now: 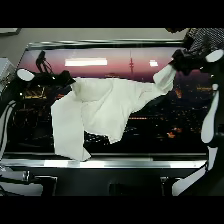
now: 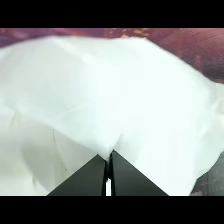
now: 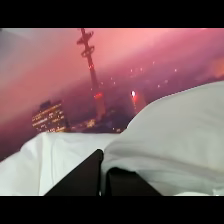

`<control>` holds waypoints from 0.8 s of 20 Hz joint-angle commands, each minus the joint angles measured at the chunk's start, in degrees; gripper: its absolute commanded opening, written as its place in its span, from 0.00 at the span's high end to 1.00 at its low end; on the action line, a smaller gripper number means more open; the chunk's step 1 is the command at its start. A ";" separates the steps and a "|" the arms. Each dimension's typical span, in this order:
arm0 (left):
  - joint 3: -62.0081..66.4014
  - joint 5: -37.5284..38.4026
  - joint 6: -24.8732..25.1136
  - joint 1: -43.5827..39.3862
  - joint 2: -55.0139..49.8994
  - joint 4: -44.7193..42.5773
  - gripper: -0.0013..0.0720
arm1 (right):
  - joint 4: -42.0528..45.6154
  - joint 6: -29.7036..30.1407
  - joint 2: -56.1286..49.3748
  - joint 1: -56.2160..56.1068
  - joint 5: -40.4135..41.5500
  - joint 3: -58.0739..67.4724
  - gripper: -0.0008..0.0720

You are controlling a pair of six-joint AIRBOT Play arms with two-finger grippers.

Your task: Fold the clothes and pants, and hang the long-sleeved shirts on hangers.

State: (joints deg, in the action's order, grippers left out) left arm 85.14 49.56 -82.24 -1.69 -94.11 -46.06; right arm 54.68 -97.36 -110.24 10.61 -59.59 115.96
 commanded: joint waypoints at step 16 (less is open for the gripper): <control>0.22 5.44 0.39 0.96 -4.85 0.59 0.96 | -0.50 9.60 16.46 19.15 -26.80 -12.00 0.33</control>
State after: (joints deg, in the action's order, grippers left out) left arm 85.30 52.40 -81.84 -1.32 -98.98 -45.47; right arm 54.52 -91.18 -99.59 25.21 -81.19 110.98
